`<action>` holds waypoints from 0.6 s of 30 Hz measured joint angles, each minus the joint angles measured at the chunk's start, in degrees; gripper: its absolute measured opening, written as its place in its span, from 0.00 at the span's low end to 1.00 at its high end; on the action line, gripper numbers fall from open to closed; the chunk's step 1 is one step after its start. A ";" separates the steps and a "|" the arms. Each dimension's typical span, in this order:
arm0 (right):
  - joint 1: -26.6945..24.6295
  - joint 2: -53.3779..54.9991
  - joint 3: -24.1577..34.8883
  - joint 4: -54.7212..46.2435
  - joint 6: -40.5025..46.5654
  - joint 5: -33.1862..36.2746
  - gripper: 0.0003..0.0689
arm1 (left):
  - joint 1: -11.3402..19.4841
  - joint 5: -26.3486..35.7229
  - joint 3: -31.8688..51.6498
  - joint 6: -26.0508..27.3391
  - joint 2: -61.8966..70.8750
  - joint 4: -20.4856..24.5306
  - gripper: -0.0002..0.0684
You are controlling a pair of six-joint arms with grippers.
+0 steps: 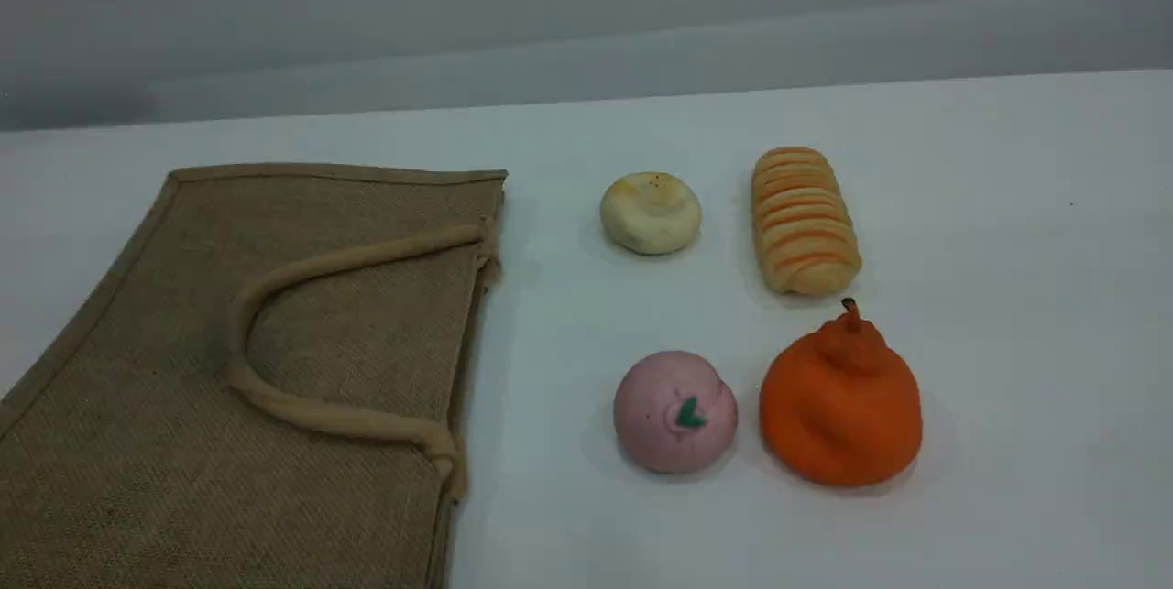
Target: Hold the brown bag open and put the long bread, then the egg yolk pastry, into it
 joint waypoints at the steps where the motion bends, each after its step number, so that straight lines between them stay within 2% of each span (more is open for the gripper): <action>1: 0.00 3.52 -0.42 1.80 -1.87 -1.86 0.60 | 0.00 -0.82 -1.28 -0.08 3.81 -0.39 0.69; 8: 0.06 26.92 -3.40 20.77 -18.27 -10.37 0.60 | 0.00 -3.39 -9.61 0.40 30.16 -7.80 0.69; 15: 0.06 45.43 -7.07 41.07 -35.66 -10.91 0.60 | -1.04 -2.14 -19.69 6.69 57.13 -17.43 0.69; 18: 0.06 50.85 -7.89 48.37 -41.56 -10.96 0.60 | -2.73 0.52 -25.36 6.85 67.66 -17.63 0.69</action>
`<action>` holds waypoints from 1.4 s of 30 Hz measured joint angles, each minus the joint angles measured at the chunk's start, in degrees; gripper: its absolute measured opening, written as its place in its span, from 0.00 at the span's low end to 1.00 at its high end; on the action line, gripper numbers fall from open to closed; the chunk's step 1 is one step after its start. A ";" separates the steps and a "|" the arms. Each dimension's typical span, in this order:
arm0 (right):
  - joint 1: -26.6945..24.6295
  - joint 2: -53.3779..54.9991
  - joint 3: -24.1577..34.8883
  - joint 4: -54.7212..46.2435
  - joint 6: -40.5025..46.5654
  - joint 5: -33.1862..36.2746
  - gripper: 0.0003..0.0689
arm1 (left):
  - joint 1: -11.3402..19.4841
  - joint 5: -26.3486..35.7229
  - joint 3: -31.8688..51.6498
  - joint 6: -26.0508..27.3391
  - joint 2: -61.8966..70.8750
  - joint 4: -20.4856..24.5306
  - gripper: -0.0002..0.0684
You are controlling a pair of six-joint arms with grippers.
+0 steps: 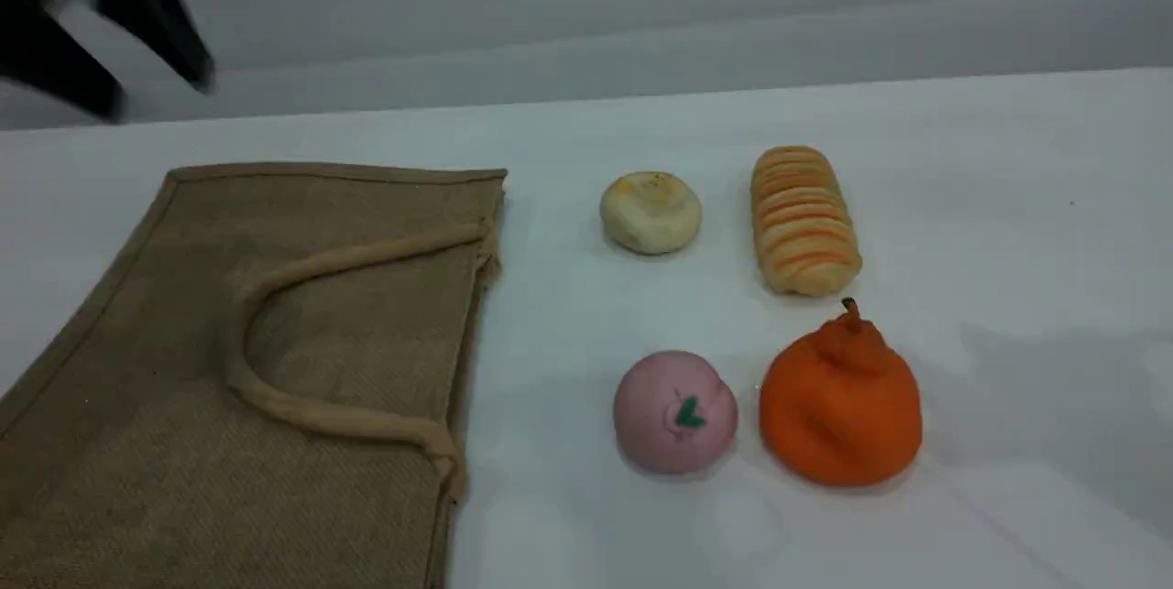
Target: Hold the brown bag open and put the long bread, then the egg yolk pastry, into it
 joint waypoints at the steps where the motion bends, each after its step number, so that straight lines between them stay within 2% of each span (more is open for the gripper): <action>1: 0.00 1.53 0.00 1.40 -1.33 0.00 0.60 | -0.66 1.04 -1.58 -0.19 3.33 0.70 0.69; 4: 0.00 4.51 0.00 5.26 -4.50 1.01 0.60 | -2.40 1.28 -6.25 -2.43 10.93 4.68 0.69; 6: 0.00 4.88 0.00 5.64 -5.12 1.39 0.60 | -3.21 -0.81 -7.68 -4.68 14.26 7.58 0.69; 11: 0.00 4.82 0.00 5.93 -5.45 1.57 0.60 | -3.36 -2.68 -7.77 -12.49 15.61 15.93 0.69; 13: 0.00 4.76 0.00 6.07 -5.45 1.63 0.60 | -3.36 -2.68 -7.77 -13.95 16.09 17.37 0.69; 15: 0.00 4.76 0.00 6.07 -5.45 1.63 0.60 | -3.36 -2.33 -7.77 -14.06 16.94 17.76 0.69; 18: 0.00 4.76 0.00 6.07 -5.53 1.63 0.60 | -3.36 -0.80 -7.72 -13.74 18.26 15.63 0.69; 22: 0.00 4.76 0.00 5.91 -6.13 1.73 0.60 | -3.38 1.60 -7.65 -13.42 19.99 15.01 0.69; 33: 0.00 4.76 0.00 5.91 -6.20 1.73 0.60 | -3.43 0.88 -7.65 -13.42 25.69 14.60 0.68; 37: 0.00 4.76 0.00 5.91 -6.20 1.73 0.60 | -3.45 1.00 -7.77 -14.86 26.57 14.67 0.59; 39: 0.00 4.76 0.00 5.91 -6.20 1.73 0.60 | -3.49 0.94 -7.77 -14.86 26.62 14.62 0.48; 42: 0.00 4.76 0.00 5.91 -6.20 1.73 0.60 | -3.49 1.45 -7.90 -14.61 26.64 14.64 0.25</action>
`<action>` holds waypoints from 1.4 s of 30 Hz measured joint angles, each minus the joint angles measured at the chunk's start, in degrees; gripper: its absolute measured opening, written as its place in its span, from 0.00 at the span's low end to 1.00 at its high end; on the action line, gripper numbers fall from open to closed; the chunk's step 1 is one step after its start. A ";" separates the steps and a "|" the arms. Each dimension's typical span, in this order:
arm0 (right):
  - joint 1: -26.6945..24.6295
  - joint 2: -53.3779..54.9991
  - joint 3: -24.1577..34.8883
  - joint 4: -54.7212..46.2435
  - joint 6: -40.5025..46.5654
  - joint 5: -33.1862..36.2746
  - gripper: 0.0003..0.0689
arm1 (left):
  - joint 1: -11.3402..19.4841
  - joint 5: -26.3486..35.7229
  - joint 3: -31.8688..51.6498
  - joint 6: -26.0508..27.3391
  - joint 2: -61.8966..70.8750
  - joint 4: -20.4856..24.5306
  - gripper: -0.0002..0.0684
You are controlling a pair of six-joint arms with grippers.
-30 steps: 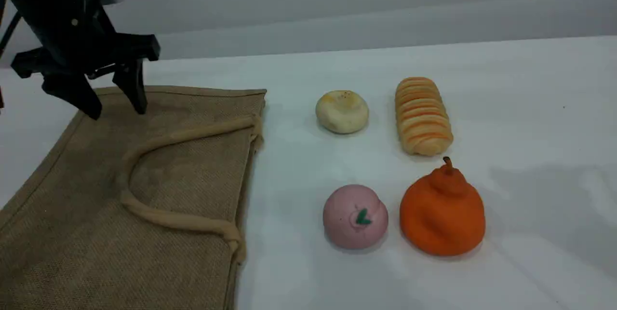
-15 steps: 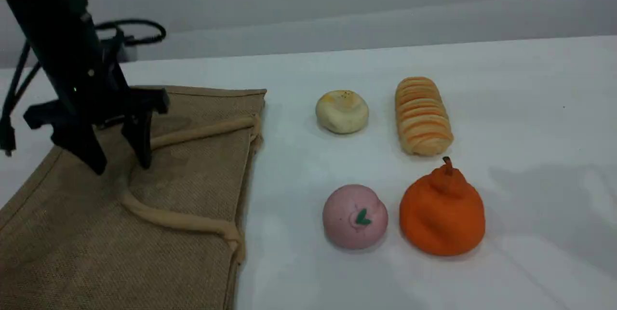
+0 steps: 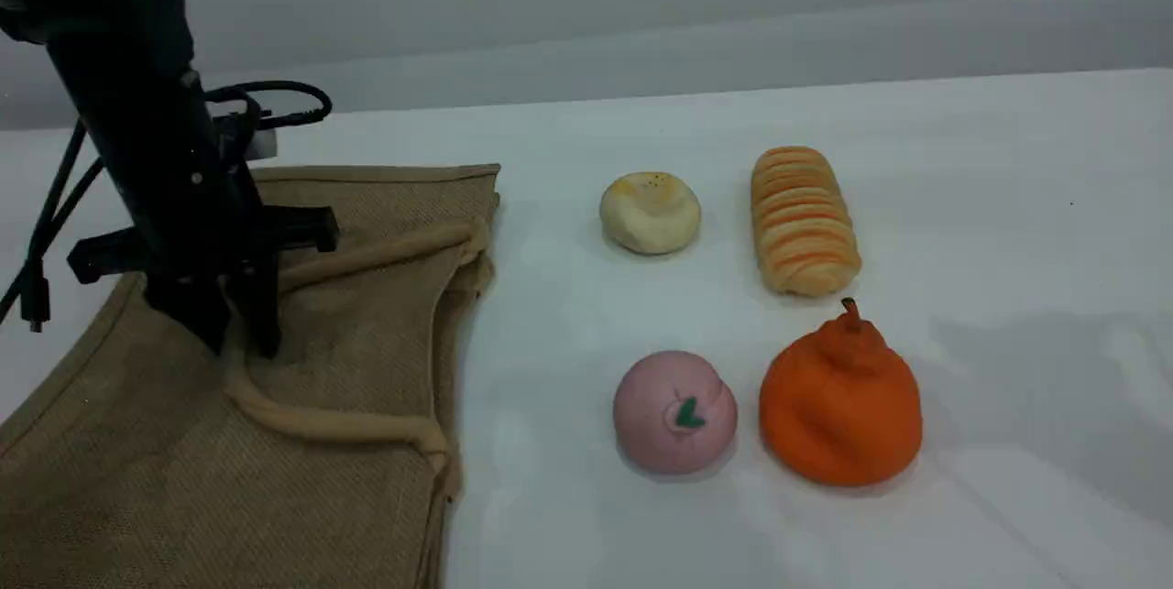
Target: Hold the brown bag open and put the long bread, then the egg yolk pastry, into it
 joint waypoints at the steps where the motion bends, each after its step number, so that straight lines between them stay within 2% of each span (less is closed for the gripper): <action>1: 0.00 0.00 0.00 0.00 0.06 0.00 0.60 | 0.00 0.33 -0.07 0.24 0.00 0.08 0.18; 2: 0.00 -0.03 0.00 0.00 0.06 -0.17 0.60 | 0.00 0.69 -0.36 0.43 0.00 0.13 0.14; 4: 0.00 -0.03 0.00 0.00 0.06 -0.19 0.60 | 0.00 1.55 -1.24 0.73 -0.10 -0.05 0.14; 7: 0.00 -0.03 0.00 0.00 0.06 -0.38 0.60 | 0.07 4.05 -3.48 4.34 -1.77 -2.74 0.13; 10: 0.00 -0.03 0.00 0.00 -0.73 -0.44 0.60 | 0.06 7.87 -7.53 11.32 -5.49 -8.43 0.13; 16: 0.00 -0.03 0.00 0.93 -2.70 -0.44 0.60 | 0.06 19.70 -16.22 26.13 -13.31 -20.34 0.13; 19: 0.00 -0.03 0.00 2.82 -4.38 -0.73 0.60 | 0.06 24.38 -19.93 30.69 -16.87 -22.91 0.13; 30: 0.00 -0.03 0.00 13.42 -14.61 -2.99 0.60 | 0.06 24.70 -22.62 40.16 -29.47 -22.39 0.12; 33: 0.00 -0.03 0.00 17.12 -17.71 -3.91 0.60 | 0.06 24.70 -22.62 41.33 -31.17 -20.88 0.12; 38: 0.00 1.78 0.00 21.82 -22.68 -6.35 0.60 | 0.06 24.65 -22.62 41.28 -32.80 -15.45 0.12; 42: 0.00 6.74 0.00 24.84 -27.63 -6.73 0.60 | 1.04 24.48 -22.62 43.76 -32.99 -15.61 0.12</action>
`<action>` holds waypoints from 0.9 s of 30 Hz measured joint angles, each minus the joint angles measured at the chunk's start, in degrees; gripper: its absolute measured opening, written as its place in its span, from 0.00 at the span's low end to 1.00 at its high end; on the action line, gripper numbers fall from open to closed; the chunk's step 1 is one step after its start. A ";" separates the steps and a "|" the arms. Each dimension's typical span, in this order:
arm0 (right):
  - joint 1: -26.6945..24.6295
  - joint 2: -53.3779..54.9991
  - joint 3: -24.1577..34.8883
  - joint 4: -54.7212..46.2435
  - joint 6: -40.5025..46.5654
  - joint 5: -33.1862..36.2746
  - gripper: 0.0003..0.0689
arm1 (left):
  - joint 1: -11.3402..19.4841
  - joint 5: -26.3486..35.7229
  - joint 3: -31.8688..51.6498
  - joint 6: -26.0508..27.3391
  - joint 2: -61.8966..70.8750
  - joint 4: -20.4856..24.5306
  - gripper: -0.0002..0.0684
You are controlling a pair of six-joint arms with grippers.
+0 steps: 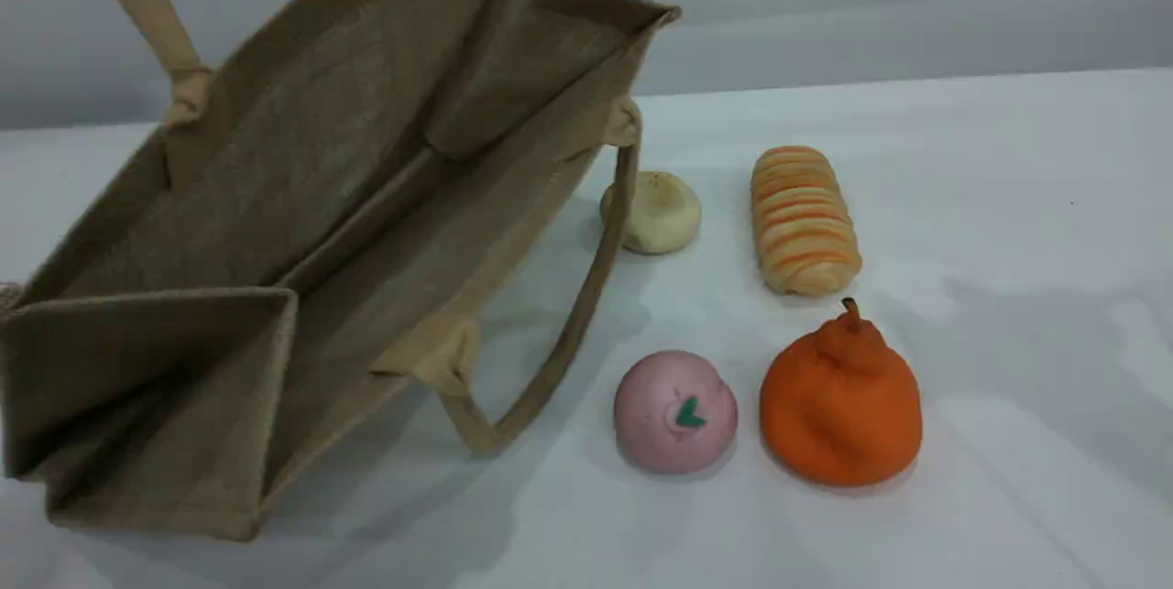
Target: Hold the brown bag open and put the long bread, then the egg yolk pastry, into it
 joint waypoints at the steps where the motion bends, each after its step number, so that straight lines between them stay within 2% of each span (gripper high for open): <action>1: 0.00 1.58 -0.10 -0.05 -1.51 0.00 0.60 | 0.62 0.00 0.00 0.70 0.00 -0.56 0.12; 3: 0.00 4.72 -1.37 -0.21 -2.72 0.00 0.60 | 0.86 -0.07 0.00 2.98 0.00 -2.39 0.12; 5: 0.00 8.36 -3.44 -0.21 -2.72 0.25 0.60 | 1.57 -0.01 0.00 4.82 0.00 -6.47 0.12; 9: 0.00 15.20 -8.23 -0.10 -2.67 0.08 0.60 | 2.78 -0.26 0.00 4.93 0.10 -6.57 0.12; 11: 0.00 18.73 -11.04 -0.10 -2.67 0.38 0.60 | 3.86 0.04 0.00 4.93 0.10 -8.98 0.12; 13: 0.00 21.73 -13.49 -0.10 -2.67 1.38 0.60 | 4.64 -0.17 0.00 5.01 0.10 -9.23 0.12; 16: 0.06 25.84 -16.78 -0.15 -2.67 2.65 0.60 | 4.75 -0.11 0.00 5.74 0.10 -13.34 0.12; 22: 0.00 32.29 -22.09 -0.15 -2.63 1.02 0.60 | 4.70 -0.12 0.00 5.69 0.10 -14.11 0.12; 27: 0.01 37.01 -23.97 -0.15 -2.63 -0.15 0.60 | 4.70 -0.12 0.00 5.45 0.16 -15.87 0.12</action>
